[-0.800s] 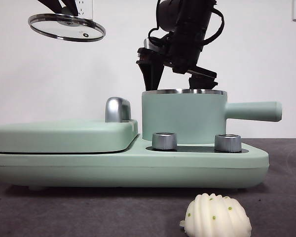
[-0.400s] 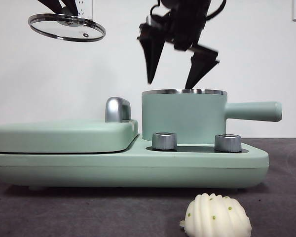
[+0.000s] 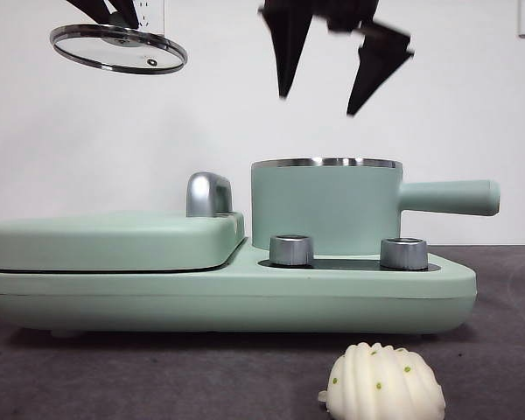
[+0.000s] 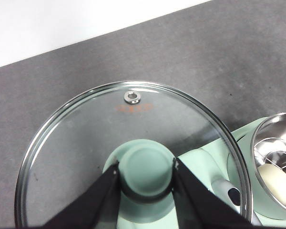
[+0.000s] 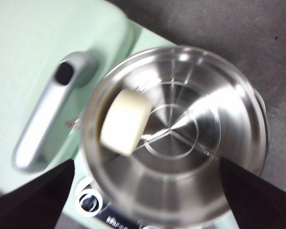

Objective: Put the buns in a small steamer

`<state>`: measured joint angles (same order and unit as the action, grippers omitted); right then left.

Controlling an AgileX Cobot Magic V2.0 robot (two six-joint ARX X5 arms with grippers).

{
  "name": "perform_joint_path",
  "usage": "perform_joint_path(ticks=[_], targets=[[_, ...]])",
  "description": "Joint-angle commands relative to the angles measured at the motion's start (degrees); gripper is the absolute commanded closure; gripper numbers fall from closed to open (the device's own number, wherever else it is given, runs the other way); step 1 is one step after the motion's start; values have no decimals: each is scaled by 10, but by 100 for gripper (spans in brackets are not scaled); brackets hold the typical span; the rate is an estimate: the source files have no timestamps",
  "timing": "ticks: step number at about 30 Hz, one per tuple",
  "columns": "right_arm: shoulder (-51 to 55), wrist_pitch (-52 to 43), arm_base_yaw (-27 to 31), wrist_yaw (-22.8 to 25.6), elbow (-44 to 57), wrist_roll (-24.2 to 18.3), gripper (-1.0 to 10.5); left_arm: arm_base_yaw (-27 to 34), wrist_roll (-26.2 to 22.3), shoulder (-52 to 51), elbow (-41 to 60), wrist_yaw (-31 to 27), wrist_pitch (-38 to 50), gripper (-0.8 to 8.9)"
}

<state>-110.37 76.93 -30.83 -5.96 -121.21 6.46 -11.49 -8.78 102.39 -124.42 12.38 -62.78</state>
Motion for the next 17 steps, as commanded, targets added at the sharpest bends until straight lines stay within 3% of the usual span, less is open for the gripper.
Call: perform_joint_path(ticks=[1,13,17], targets=[[40,45,-15,0,31,6,464,-2,3,9,-18,6,15,806],[273,44,-97,0,341,11,464,-2,3,9,-18,6,15,806],[316,-20,-142,-1,441,50,464,-2,3,9,-18,6,15,806]])
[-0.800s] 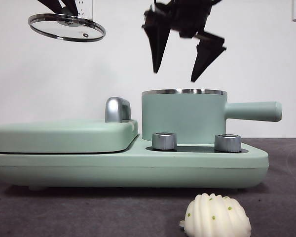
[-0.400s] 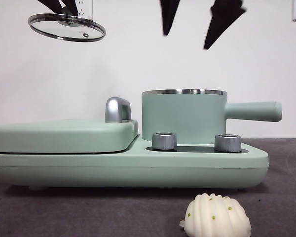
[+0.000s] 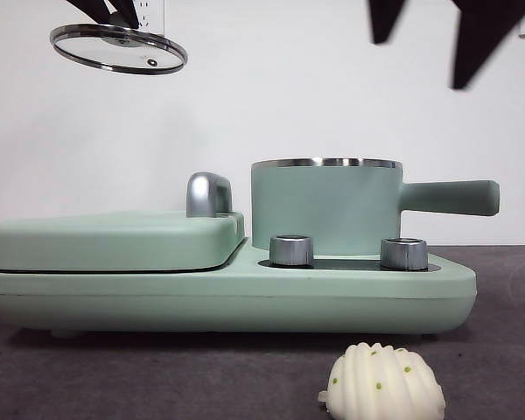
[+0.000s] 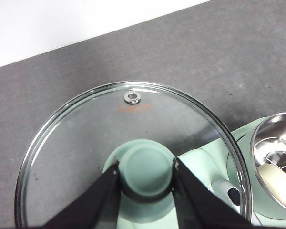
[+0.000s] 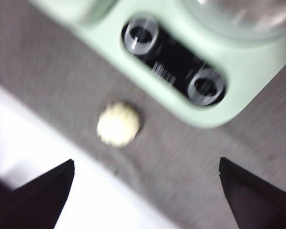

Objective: Put the buns in a small steamer

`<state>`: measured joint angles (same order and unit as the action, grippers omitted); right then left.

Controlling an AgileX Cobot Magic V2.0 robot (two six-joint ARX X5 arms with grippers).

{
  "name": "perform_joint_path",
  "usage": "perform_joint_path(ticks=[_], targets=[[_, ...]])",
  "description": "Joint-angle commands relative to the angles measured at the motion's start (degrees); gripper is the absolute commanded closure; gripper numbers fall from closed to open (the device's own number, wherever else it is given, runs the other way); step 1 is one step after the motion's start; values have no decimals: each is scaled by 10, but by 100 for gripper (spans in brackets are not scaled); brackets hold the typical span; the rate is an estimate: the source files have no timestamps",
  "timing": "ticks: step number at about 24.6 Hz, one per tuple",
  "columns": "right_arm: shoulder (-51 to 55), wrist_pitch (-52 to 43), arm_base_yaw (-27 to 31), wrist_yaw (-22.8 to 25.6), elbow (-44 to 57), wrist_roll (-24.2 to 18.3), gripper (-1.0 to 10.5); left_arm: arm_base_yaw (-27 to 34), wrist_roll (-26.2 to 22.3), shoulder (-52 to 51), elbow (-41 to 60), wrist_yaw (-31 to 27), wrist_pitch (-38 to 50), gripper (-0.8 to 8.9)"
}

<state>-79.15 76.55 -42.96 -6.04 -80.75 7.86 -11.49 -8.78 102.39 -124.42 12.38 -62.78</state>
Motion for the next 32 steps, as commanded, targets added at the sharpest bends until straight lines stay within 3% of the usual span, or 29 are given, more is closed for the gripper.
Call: perform_joint_path(ticks=[1,9,12,25,32], targets=[[10,-36,-30,0,58,48,464,-2,3,9,-18,6,15,806],[0,-243,-91,0,230,124,464,-2,3,10,-18,6,15,806],[-21,-269,-95,1,260,144,464,-2,3,10,-18,6,15,806],[-104,-318,-95,-6,274,137,470,-2,3,10,-18,6,15,806],[-121,-337,-95,-12,274,131,759,-2,3,10,-18,7,15,806]])
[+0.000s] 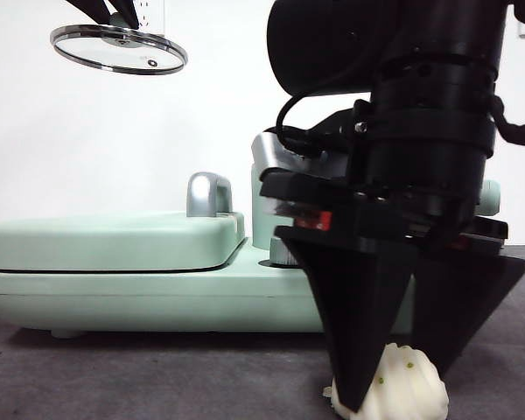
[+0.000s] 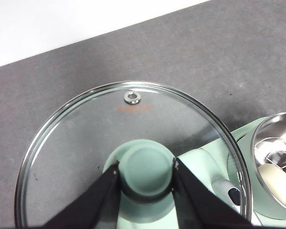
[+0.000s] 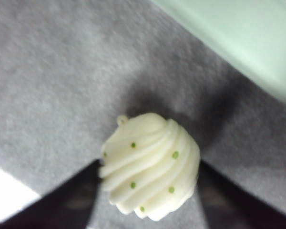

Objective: Put the buns in a small steamer

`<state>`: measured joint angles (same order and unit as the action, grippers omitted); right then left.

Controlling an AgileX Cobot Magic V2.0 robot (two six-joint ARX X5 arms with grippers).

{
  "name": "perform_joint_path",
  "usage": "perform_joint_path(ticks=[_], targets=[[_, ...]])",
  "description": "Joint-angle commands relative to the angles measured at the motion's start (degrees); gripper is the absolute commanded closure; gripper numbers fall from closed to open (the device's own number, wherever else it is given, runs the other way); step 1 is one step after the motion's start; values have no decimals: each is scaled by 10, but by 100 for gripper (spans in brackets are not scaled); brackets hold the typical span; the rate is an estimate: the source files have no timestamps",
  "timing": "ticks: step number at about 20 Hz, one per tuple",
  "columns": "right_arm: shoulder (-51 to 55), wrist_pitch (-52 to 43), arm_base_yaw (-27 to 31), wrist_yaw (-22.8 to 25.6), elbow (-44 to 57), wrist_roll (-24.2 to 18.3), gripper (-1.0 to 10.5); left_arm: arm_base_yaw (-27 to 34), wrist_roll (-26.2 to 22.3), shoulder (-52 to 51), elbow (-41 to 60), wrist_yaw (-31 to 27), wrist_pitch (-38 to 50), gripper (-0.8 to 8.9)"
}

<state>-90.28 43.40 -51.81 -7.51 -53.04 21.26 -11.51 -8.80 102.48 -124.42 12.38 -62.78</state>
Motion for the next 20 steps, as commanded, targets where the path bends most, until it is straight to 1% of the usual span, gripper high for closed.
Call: perform_joint_path(ticks=[1,3,5,8,11,12,15,18,20], targets=[[-10,-6,-7,2,-3,-3,776,-2,3,10,-18,7,15,806],[-10,-6,-7,-2,-3,-2,779,-2,3,10,-18,7,15,806],[-7,16,-4,-22,-18,-2,779,-2,3,10,-18,7,15,806],[-3,96,-1,-30,-83,-9,779,-2,3,10,-18,7,15,806],[-3,196,-1,-29,-190,-44,779,-2,3,10,-18,7,15,806],[-3,224,-1,-25,-233,-61,779,-2,3,10,-18,7,15,806],[-4,264,14,21,-342,-84,779,-2,3,10,-18,7,15,806],[-19,285,54,38,-440,-121,779,-2,3,10,-18,7,15,806],[-36,295,78,45,-477,-136,779,-2,3,10,-18,7,15,806]])
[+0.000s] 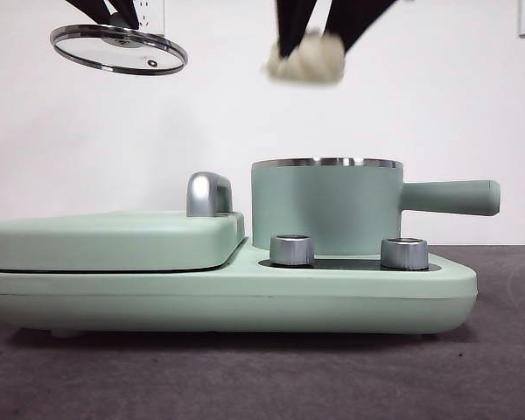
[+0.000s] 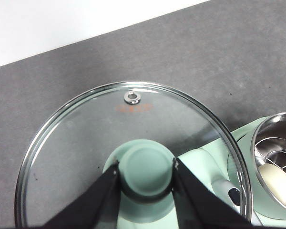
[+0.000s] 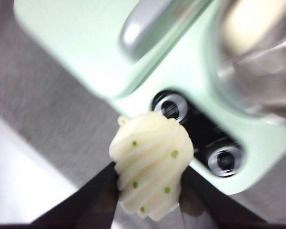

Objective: Put the buns in a small steamer

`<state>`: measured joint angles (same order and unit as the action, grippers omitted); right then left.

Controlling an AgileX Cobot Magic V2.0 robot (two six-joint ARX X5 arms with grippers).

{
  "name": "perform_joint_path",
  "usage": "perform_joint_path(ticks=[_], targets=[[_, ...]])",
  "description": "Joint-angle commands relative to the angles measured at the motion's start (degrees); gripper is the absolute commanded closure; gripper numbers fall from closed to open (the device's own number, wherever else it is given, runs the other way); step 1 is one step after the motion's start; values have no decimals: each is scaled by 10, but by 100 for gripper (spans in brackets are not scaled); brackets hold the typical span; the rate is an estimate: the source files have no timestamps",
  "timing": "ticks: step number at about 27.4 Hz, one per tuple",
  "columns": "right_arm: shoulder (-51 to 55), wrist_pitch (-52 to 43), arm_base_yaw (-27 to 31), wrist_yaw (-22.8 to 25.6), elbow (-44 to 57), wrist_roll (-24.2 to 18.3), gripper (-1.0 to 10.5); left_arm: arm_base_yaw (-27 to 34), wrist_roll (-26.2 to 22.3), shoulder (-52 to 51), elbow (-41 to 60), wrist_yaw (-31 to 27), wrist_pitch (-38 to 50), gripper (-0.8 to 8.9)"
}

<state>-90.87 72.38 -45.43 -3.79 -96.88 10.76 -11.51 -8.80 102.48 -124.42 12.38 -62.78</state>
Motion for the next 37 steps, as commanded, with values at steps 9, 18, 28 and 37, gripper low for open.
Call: perform_joint_path(ticks=[9,18,28,37], targets=[[-138,12,125,8,-138,-80,779,-5,3,10,-18,7,14,806],[-207,-4,172,-23,-138,-97,779,-5,3,10,-18,7,12,806],[-267,-25,174,-21,-138,-97,778,-5,3,10,-17,7,13,806],[-268,-28,177,-14,-138,-92,608,-5,3,10,-17,7,12,806]])
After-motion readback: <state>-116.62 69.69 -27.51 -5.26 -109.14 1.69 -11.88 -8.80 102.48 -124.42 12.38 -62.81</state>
